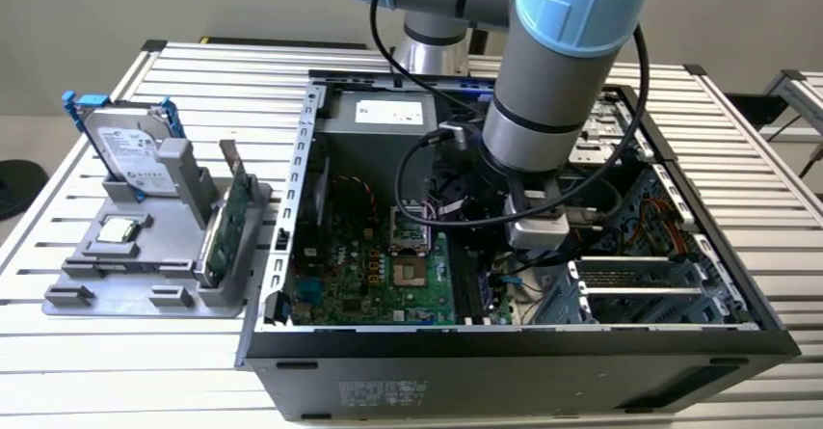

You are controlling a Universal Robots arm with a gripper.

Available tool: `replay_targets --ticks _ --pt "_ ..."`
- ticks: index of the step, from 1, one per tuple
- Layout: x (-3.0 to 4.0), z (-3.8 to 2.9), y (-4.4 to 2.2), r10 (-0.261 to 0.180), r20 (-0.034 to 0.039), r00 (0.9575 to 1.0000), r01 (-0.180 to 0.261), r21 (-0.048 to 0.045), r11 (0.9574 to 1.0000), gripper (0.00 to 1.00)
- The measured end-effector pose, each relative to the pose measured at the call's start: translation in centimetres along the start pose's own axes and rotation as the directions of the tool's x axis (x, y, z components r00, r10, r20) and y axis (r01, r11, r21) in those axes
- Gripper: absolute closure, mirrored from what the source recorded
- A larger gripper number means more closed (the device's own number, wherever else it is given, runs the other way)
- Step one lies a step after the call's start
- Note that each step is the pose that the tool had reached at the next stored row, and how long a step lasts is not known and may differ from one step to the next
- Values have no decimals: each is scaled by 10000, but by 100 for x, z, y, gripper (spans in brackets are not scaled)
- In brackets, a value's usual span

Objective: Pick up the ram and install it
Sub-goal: 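Insert the ram into the slot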

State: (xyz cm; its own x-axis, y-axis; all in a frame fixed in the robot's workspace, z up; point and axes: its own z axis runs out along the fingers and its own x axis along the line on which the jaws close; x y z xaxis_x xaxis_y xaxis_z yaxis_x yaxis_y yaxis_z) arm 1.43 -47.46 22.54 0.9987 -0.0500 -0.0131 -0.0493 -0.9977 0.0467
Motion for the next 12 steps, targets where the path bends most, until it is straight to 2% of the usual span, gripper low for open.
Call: replay_targets --ticks 12 --pt "4 29 -49 -1 -1 10000 1 5 10000 100"
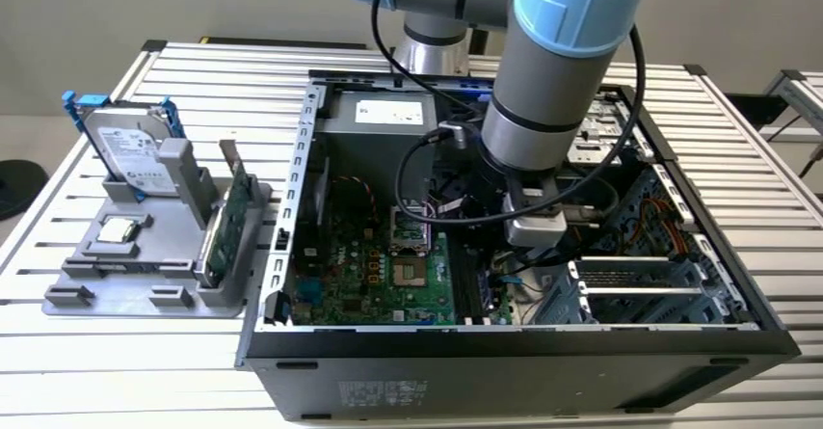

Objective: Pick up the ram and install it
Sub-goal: 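Insert the ram into the slot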

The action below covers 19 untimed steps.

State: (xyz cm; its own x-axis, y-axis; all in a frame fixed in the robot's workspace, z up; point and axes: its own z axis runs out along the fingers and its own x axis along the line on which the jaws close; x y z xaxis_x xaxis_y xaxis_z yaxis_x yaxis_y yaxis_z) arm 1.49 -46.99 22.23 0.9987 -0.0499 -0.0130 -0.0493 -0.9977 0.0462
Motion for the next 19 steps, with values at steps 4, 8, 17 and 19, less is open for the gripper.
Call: replay_targets --ticks 4,8,17,19 --pt "-1 14 -2 2 0 10000 -2 0 10000 100" --pt "0 35 -3 1 0 10000 -1 0 10000 100" --pt "1 73 -9 0 1 10000 0 -2 10000 100" --pt "1 76 -13 0 0 10000 0 0 10000 100"
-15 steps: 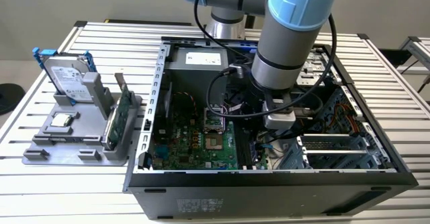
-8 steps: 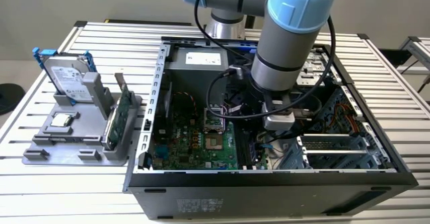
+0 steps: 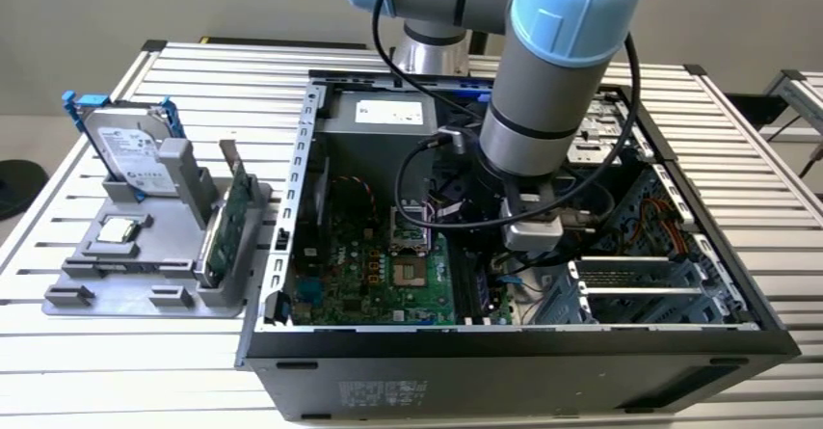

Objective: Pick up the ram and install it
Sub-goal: 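Insert the ram into the slot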

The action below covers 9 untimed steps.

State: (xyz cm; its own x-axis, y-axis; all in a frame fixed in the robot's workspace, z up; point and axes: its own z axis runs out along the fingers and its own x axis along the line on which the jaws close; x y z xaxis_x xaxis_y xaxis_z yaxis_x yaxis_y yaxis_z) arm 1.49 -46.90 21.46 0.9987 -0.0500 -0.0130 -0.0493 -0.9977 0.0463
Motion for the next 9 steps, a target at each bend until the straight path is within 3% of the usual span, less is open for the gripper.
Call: replay_targets --ticks 9 --pt "1 6 -4 1 0 10000 -1 0 10000 100"
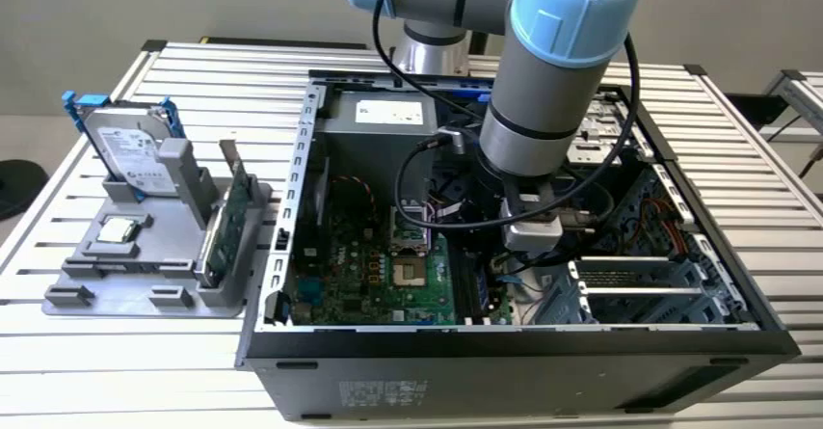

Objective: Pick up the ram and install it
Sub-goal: 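Insert the ram into the slot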

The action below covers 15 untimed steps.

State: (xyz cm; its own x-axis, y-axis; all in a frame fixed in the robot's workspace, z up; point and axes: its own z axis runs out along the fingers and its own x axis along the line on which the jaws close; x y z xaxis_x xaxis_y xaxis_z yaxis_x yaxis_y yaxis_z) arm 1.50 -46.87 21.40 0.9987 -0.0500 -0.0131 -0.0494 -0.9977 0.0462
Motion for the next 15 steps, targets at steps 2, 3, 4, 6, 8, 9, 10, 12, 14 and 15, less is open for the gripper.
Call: replay_targets --ticks 2,3,4,6,8,9,10,12,14,15 --pt "1 0 0 -1 1 10000 1 0 10000 100" --pt "1 0 0 -2 1 10000 2 0 10000 100" --pt "1 0 0 -1 1 10000 1 0 10000 100" --pt "0 0 0 0 1 10000 0 -1 10000 100" --pt "0 0 0 0 2 10000 0 0 10000 100" --pt "0 0 0 0 2 10000 0 0 10000 100" --pt "0 0 0 0 2 10000 0 0 10000 100" --pt "0 0 0 0 3 10000 0 0 10000 100" --pt "0 0 0 0 3 10000 0 -1 10000 100" --pt "0 0 0 0 3 10000 0 0 10000 100"
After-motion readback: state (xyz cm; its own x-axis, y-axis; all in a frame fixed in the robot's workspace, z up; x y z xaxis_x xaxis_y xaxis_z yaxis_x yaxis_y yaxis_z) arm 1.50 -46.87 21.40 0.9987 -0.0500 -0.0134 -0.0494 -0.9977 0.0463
